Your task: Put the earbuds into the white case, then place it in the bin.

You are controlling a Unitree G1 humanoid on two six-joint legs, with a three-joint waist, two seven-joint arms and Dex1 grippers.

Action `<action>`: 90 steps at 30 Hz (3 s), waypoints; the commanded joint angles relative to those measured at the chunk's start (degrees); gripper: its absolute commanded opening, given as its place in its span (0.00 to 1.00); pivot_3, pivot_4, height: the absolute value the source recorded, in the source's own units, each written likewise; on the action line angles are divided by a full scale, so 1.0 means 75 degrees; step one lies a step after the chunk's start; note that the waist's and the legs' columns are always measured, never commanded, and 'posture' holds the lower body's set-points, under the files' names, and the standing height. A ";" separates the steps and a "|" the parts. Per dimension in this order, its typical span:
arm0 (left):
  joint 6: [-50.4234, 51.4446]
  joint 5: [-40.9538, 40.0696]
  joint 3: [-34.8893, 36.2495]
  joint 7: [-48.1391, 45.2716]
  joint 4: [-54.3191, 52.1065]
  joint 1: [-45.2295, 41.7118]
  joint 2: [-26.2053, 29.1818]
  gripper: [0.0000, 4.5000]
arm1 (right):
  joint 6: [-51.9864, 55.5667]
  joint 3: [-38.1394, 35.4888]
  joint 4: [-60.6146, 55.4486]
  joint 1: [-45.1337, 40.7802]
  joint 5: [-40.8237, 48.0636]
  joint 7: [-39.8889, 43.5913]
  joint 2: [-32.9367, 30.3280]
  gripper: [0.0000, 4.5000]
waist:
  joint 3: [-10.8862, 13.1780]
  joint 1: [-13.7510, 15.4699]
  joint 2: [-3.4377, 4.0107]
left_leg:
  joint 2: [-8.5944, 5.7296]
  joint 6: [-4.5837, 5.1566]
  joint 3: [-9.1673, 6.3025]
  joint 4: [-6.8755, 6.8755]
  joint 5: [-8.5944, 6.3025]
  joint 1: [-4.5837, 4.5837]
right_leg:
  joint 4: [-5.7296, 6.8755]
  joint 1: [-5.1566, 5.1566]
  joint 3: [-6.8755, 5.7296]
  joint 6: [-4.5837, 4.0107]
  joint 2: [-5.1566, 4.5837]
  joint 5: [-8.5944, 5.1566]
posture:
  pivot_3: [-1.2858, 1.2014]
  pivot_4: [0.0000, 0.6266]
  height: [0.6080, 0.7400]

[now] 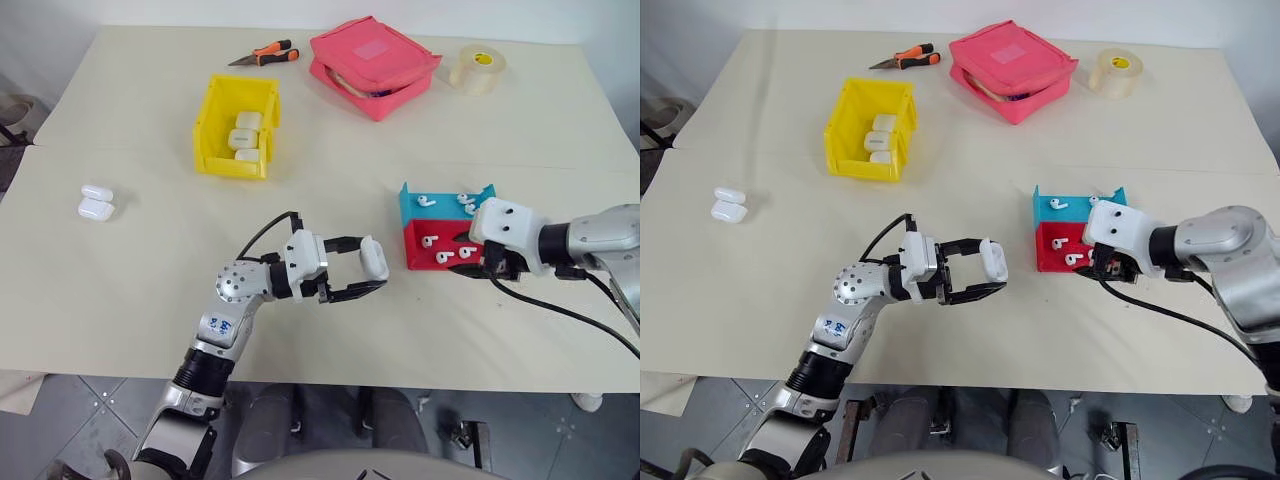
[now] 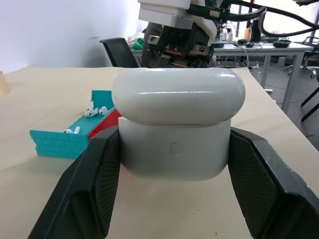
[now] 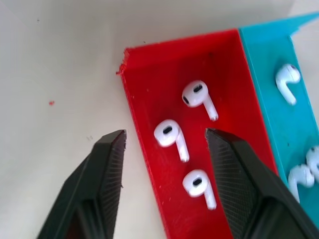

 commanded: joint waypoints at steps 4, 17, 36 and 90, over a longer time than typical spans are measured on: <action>-0.0052 -0.0154 -0.0016 0.0096 -0.0437 0.0082 -0.0006 0.62 | -0.0543 0.0524 0.0500 -0.0685 -0.0618 0.0465 0.0160 0.59 | 0.0000 0.0002 0.0000 | 0.0000 0.0000 -0.0002 0.0003 0.0000 -0.0003 | 0.0000 0.0000 -0.0003 0.0000 0.0000 0.0000 | 0.52 0.24 1.00; -0.0050 -0.0256 -0.0190 -0.0203 -0.0591 0.0185 0.0032 0.62 | -0.1288 0.1261 0.1570 -0.1514 -0.1556 0.1378 0.0531 0.59 | -0.0001 -0.0002 0.0001 | 0.0000 0.0000 -0.0002 0.0006 0.0000 -0.0006 | 0.0001 -0.0001 -0.0007 0.0000 0.0000 0.0000 | 0.52 0.24 1.00; 0.0075 -0.0257 -0.0233 0.0026 -0.0923 0.0414 0.0180 0.62 | -0.1988 0.1445 0.2347 -0.1874 -0.2171 0.1891 0.1035 0.46 | -0.0001 -0.0003 0.0003 | 0.0000 -0.0001 -0.0006 0.0011 0.0000 -0.0011 | 0.0003 -0.0002 -0.0012 0.0000 0.0001 0.0000 | 0.52 0.24 1.00; -0.0207 -0.1248 0.0161 -0.2556 0.1775 -0.1822 -0.0623 0.62 | 0.4013 -0.4180 -0.4088 0.2122 0.5835 -0.4270 0.5401 0.11 | -0.0002 -0.0001 0.0009 | -0.0003 0.0001 -0.0017 0.0028 -0.0009 -0.0029 | 0.0023 -0.0014 -0.0019 -0.0006 0.0005 0.0003 | 0.52 0.24 1.00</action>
